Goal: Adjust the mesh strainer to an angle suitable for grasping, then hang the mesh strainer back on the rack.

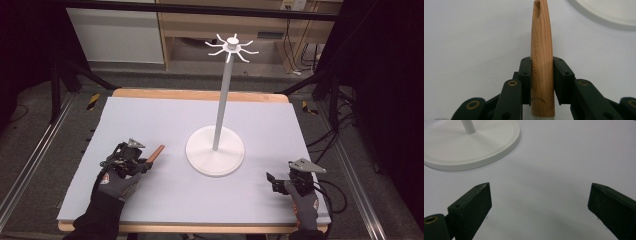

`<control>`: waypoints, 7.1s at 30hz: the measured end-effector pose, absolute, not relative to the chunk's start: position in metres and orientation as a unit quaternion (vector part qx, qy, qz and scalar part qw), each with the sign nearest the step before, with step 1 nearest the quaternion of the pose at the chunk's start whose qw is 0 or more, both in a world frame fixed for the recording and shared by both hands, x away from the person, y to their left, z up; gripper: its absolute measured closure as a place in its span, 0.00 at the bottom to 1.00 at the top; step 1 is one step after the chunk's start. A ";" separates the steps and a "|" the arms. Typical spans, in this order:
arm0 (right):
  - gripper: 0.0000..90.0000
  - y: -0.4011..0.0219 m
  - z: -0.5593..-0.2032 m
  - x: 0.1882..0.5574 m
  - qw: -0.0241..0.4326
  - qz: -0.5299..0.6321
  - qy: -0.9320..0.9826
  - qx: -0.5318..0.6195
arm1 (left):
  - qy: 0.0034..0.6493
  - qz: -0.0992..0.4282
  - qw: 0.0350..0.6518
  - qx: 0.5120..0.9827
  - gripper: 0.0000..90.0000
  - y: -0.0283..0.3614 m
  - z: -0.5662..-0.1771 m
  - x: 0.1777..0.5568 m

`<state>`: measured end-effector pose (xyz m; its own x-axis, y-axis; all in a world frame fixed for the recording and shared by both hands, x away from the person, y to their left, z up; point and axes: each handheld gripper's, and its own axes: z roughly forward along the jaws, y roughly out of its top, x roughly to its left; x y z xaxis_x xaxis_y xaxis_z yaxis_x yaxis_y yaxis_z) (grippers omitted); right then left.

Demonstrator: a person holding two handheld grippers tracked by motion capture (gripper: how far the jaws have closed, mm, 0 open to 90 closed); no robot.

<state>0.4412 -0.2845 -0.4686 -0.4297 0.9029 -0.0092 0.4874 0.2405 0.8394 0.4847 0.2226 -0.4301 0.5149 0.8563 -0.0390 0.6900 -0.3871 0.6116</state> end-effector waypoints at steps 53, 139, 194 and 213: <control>0.06 -0.285 -0.468 0.441 0.259 0.406 0.742 0.466 | 0.444 0.258 0.468 0.719 0.78 0.230 -0.365 0.440; 0.06 -0.286 -0.464 0.441 0.257 0.418 0.736 0.467 | 0.311 0.292 0.604 0.673 0.78 0.124 -0.213 0.460; 0.06 -0.287 -0.464 0.441 0.253 0.423 0.734 0.467 | 0.310 0.286 0.574 0.702 0.78 0.082 -0.206 0.493; 0.06 -0.287 -0.464 0.441 0.252 0.423 0.734 0.467 | 0.314 0.294 0.563 0.706 0.78 0.074 -0.203 0.500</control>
